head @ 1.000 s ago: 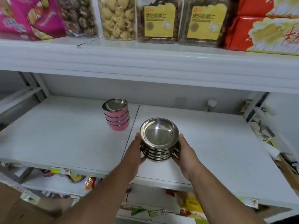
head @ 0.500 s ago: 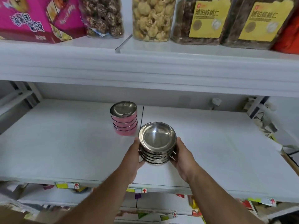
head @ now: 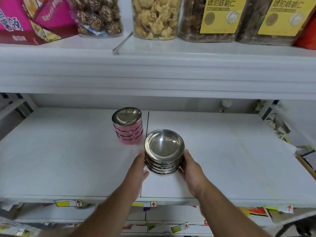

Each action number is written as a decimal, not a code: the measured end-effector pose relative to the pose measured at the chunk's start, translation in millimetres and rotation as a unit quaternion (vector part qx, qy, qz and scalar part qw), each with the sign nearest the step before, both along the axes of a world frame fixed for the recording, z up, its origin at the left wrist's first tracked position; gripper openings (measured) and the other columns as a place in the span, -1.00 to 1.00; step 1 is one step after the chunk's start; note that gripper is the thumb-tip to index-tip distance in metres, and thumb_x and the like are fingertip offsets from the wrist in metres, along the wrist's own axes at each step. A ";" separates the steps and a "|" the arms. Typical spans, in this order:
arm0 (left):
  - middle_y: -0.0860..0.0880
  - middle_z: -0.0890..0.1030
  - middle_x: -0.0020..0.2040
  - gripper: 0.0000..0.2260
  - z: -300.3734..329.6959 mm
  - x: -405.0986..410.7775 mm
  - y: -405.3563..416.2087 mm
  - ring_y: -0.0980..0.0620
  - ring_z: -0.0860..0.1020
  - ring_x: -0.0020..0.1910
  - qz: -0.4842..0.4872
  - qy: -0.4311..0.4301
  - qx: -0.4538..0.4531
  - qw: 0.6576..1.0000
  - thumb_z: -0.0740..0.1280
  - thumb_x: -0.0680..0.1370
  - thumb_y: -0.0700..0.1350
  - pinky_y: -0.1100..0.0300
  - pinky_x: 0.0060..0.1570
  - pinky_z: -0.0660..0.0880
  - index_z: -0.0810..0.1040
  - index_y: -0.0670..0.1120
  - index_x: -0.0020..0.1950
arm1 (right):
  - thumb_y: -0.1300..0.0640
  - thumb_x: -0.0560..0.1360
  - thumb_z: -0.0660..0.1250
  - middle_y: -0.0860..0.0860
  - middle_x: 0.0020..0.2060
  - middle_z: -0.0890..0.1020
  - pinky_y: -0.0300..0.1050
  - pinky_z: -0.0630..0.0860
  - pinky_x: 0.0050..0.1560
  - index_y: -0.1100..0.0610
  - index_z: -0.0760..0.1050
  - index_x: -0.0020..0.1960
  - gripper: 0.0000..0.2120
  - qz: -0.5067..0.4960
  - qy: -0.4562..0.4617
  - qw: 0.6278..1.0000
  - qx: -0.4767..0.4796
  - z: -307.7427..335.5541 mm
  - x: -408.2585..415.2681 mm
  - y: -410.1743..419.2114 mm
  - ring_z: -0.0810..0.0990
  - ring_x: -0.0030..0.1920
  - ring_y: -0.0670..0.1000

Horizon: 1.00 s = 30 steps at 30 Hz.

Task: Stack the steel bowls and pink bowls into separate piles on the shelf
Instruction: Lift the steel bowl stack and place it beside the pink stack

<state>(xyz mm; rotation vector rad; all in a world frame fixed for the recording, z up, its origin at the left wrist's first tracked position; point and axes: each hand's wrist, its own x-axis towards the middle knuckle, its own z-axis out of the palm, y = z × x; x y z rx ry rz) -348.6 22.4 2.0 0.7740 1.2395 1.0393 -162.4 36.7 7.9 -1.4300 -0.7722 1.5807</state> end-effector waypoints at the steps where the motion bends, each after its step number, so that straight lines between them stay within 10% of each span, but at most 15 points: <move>1: 0.15 0.42 0.47 -0.53 -4.0 -1.6 -3.5 0.09 0.30 0.51 0.007 -0.001 0.000 1.000 0.10 0.62 0.29 -0.07 0.50 0.24 0.38 0.17 0.48 | -0.17 0.71 0.05 0.02 0.44 0.53 0.07 0.29 0.57 0.09 0.44 0.51 -0.48 -0.009 -0.027 1.000 -0.005 -3.2 -0.5 -4.1 0.45 0.45 0.00; 7: 0.19 0.46 0.34 -0.61 -25.4 -4.3 -29.3 0.21 0.49 0.13 -0.004 0.059 0.024 0.998 0.18 0.69 -0.02 0.12 0.36 0.32 0.32 0.11 0.53 | -0.04 0.67 0.12 -0.16 0.44 0.51 0.05 0.32 0.50 -0.21 0.50 0.41 -0.63 -0.019 -0.130 0.991 0.021 -25.3 -4.6 -37.1 0.45 0.45 -0.01; 10: 0.15 0.41 0.46 -0.58 -31.1 -4.6 -33.4 0.23 0.44 0.29 -0.025 0.069 0.028 0.997 0.22 0.68 -0.09 0.01 0.48 0.29 0.33 0.12 0.54 | -0.04 0.68 0.07 -0.38 0.10 0.60 0.02 0.42 0.19 -0.48 0.52 0.05 -0.64 0.008 -0.137 0.990 0.021 -20.0 -8.7 -42.4 0.56 0.21 -0.09; 25: 0.19 0.43 0.46 -0.55 -25.3 -2.4 -10.2 0.23 0.38 0.42 -0.053 0.070 0.051 0.995 0.20 0.67 -0.19 0.07 0.46 0.33 0.37 0.18 0.51 | 0.09 0.71 0.04 -0.26 0.21 0.58 0.00 0.31 0.55 -0.19 0.51 0.29 -0.66 0.005 -0.078 0.996 0.037 -13.8 -9.4 -17.5 0.45 0.42 -0.10; 30: 0.24 0.40 0.49 -0.52 -27.4 -2.7 18.1 0.22 0.38 0.42 -0.076 0.090 0.050 0.992 0.22 0.62 -0.11 0.01 0.47 0.32 0.35 0.26 0.51 | 0.07 0.70 0.05 -0.36 0.10 0.58 -0.02 0.33 0.52 -0.22 0.59 0.08 -0.64 0.008 -0.086 0.996 0.033 -8.7 -7.5 7.2 0.51 0.26 -0.17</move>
